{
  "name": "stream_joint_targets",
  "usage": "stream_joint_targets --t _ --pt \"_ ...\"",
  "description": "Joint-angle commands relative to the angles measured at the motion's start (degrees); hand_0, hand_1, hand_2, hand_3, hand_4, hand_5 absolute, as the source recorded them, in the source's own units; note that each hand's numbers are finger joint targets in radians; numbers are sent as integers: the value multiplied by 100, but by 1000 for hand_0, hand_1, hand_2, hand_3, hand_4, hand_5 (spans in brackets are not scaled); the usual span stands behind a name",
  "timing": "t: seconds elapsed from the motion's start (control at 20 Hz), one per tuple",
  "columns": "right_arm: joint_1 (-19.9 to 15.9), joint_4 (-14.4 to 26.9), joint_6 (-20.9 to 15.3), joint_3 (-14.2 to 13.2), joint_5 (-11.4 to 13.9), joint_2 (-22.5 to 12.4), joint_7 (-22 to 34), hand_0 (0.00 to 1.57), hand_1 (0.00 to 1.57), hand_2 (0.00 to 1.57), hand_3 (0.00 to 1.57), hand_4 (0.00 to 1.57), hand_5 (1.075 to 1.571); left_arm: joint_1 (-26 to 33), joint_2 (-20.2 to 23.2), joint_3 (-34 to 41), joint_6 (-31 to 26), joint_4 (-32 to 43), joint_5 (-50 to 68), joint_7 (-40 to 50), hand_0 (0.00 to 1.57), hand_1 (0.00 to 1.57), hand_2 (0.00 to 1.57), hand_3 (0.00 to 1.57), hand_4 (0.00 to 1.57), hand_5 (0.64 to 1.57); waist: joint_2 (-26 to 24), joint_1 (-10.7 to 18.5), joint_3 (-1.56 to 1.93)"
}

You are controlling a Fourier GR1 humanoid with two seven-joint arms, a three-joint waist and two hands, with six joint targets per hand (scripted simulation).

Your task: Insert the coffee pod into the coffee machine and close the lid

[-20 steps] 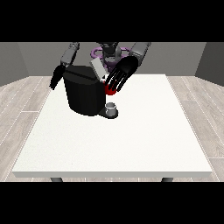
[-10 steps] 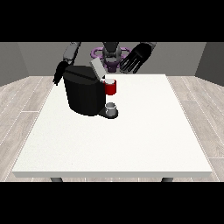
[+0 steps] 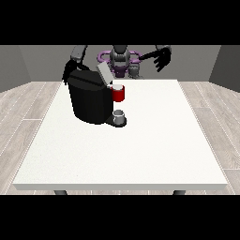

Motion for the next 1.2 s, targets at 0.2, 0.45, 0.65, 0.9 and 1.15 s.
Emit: stream_joint_targets --t 0.2,0.45,0.65,0.9,1.15 --pt "31 -566 648 290 -340 173 -106 0 0 0 0 0 1571 1412 -330 34 -266 45 284 -186 0 0 0 0 442 1571 -933 477 6" --pt "-700 -990 889 384 -298 -192 487 0 0 0 0 62 1571 1443 -492 36 -53 -261 436 163 0 0 0 0 404 1571 -843 506 8" --pt "-563 -1157 949 642 -89 -170 432 0 0 0 0 251 1571 1739 -470 -23 -395 -741 737 352 0 0 0 0 429 1571 -950 645 9" --pt "-1314 -680 1009 70 -368 -525 562 0 0 0 0 0 1571 1861 -506 -742 -346 -1431 1382 677 0 0 0 0 396 1571 -513 921 10" --pt "-1648 -439 1233 -221 -772 -659 797 0 0 0 0 0 1571 2228 -505 -954 -124 -2007 1457 639 0 0 0 0 382 1571 -131 1026 10"
